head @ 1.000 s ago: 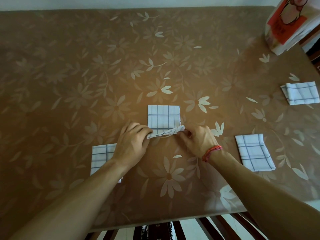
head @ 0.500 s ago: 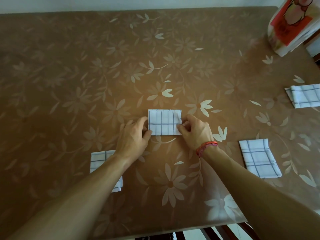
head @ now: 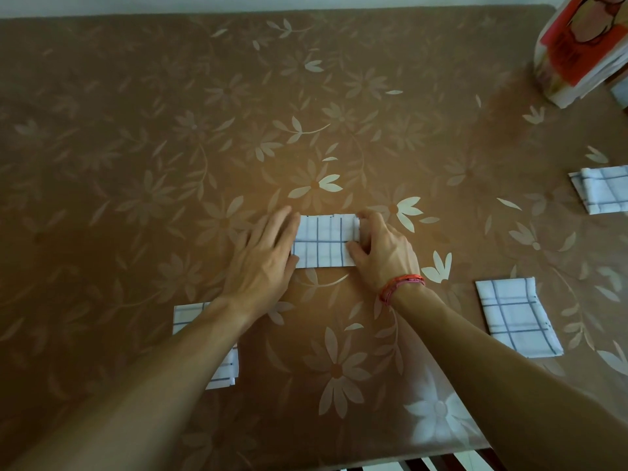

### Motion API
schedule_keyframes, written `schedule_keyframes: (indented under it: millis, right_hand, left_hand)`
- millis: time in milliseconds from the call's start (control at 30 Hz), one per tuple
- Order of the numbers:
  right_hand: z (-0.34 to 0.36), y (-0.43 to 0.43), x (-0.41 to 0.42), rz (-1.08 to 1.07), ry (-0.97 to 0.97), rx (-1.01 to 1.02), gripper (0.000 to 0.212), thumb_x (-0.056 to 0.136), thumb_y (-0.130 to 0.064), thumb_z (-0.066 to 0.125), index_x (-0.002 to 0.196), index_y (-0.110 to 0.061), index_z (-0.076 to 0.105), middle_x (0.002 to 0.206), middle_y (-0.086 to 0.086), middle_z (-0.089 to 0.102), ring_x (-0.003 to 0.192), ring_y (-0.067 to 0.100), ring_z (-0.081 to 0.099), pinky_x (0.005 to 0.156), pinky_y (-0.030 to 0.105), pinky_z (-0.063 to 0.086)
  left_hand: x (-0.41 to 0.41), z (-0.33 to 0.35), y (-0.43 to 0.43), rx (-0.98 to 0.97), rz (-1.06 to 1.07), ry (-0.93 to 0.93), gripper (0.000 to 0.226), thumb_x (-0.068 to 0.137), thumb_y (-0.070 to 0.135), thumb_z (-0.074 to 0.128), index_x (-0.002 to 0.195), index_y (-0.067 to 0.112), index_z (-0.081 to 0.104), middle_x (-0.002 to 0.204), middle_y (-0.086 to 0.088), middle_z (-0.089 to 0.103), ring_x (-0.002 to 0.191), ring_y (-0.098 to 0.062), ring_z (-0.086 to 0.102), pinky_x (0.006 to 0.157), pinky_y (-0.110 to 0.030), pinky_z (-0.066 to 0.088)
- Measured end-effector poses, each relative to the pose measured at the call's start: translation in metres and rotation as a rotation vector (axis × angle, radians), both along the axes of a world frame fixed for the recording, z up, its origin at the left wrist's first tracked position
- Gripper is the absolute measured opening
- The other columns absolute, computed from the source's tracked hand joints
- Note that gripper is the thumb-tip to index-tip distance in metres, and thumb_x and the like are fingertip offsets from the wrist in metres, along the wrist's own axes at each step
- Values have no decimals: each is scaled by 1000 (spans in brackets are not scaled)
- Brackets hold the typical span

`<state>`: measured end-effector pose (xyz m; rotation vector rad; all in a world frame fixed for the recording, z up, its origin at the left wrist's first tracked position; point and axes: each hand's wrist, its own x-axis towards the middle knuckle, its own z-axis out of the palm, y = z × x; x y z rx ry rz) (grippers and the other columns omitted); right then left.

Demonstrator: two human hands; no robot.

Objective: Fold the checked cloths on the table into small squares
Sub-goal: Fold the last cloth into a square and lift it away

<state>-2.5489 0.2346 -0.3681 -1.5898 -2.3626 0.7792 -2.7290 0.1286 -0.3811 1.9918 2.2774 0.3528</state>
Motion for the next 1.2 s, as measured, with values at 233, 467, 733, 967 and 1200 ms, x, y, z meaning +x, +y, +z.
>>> schedule_keyframes:
  millis: [233, 467, 733, 967, 1200]
  right_hand:
    - [-37, -5, 19, -15, -274, -362, 14, 84, -25, 64, 98, -24, 59, 97, 0, 59, 74, 22, 60, 63, 31, 54]
    - [-11, -11, -4, 413, -684, -582, 41, 104, -12, 34, 143, -1, 37, 148, 12, 40, 132, 23, 42, 98, 9, 31]
    - [16, -21, -55, 569, -221, -21, 60, 98, -29, -1, 152, -1, 1, 161, 3, 0, 148, 22, -9, 110, 23, -16]
    - [-22, -22, -51, 538, -322, 162, 64, 99, -37, 10, 151, -1, 21, 159, 15, 15, 149, 26, 10, 121, 41, 13]
    - [-26, -15, -43, 578, -346, 195, 65, 99, -42, 9, 153, -6, 11, 162, 10, 6, 149, 21, 2, 122, 40, 10]
  left_hand:
    - [-5, -14, -3, -131, -95, 88, 50, 101, 25, 29, 147, 8, 37, 157, -6, 30, 147, -17, 22, 113, -42, 29]
    - [-8, -18, -2, -188, -127, 75, 56, 100, 26, 11, 154, 9, 16, 163, -6, 9, 150, -15, -1, 122, -38, 11]
    - [-5, -18, -3, -165, -120, 38, 60, 100, 31, 13, 154, 5, 10, 162, -8, 5, 149, -14, -3, 120, -31, -1]
    - [-5, -20, -3, -144, -127, 31, 60, 99, 28, 4, 154, 6, 10, 163, -8, 5, 149, -15, -3, 119, -31, 1]
    - [-6, -21, -4, -144, -138, 43, 56, 100, 23, 11, 154, 4, 10, 162, -10, 4, 149, -17, -3, 120, -34, 7]
